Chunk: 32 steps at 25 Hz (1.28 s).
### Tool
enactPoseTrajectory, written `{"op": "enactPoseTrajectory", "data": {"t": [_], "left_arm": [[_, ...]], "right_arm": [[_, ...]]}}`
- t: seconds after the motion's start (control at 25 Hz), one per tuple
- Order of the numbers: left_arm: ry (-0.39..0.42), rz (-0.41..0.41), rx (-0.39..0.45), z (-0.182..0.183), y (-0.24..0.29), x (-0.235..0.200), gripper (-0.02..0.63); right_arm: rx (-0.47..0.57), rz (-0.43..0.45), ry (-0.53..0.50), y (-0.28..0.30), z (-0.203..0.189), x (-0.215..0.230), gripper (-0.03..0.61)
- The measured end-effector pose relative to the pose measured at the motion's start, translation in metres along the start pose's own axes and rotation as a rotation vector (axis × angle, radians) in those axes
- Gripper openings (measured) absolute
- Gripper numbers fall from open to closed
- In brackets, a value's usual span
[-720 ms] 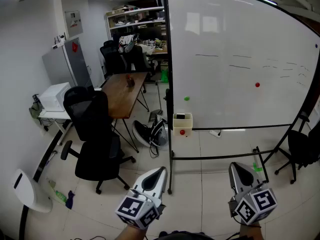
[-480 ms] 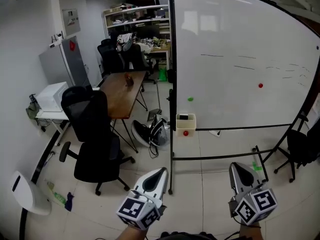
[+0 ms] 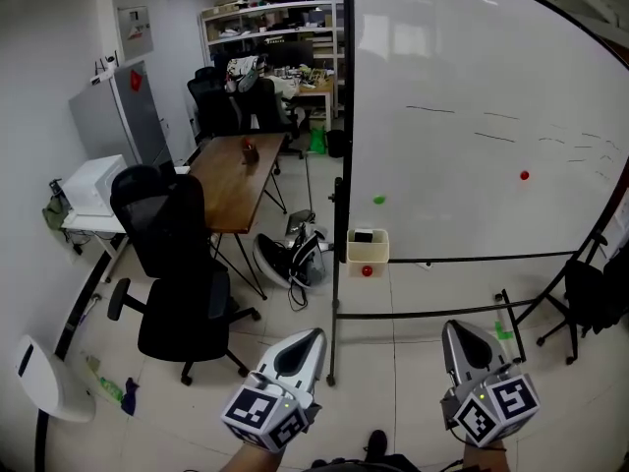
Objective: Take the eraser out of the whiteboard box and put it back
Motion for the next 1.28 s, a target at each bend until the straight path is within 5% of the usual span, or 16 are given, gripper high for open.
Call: {"op": "enactPoseTrajectory", "data": {"t": [0.68, 1.28], "left_arm": [[0.050, 0.131, 0.025, 0.011, 0.167, 0.000, 0.028], [0.076, 0.039, -0.011, 0.075, 0.209, -0.176, 0.028]], "right_arm": [[0.025, 0.138, 0.008, 0.106, -0.009, 0.143, 0.014], [0.006, -0.008, 0.009, 0.274, -0.007, 0.087, 0.014]]}}
Point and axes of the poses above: the fingertips, and each gripper's own axes: y forward along the fingers, x to its right, z out of its top, the point moved 3 cm from there along -y, backward along the fingers, and after that the axes turned 10 degrees about -y, right-handed, at the moved point
